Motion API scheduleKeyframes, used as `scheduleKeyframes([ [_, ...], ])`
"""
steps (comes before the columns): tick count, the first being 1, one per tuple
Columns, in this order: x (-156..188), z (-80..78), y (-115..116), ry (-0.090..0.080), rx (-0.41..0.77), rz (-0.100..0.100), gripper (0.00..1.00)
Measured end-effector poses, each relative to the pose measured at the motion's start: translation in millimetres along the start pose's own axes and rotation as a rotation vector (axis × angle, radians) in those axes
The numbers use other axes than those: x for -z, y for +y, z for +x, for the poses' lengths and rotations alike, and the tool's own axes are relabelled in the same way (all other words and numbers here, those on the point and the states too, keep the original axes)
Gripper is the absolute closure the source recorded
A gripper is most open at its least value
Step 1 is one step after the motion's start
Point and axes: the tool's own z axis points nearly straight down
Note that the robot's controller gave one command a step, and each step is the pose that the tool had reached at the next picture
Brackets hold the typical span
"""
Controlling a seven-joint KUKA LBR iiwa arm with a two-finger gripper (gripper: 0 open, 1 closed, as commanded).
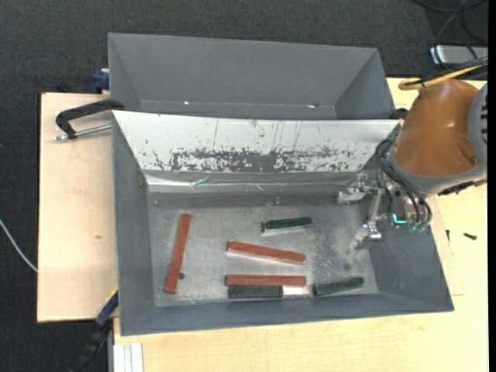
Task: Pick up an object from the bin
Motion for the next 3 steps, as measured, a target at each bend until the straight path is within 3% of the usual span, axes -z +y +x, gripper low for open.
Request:
scheduleKeyframes([
  [1,4,-2.1,0,-0.008,0.002,0.001,0.00],
  [2,-50,-45.4,52,-0.010,-0.103,0.000,1.00],
  [3,-53,-46.4,52,-0.021,-0.105,0.001,0.00],
])
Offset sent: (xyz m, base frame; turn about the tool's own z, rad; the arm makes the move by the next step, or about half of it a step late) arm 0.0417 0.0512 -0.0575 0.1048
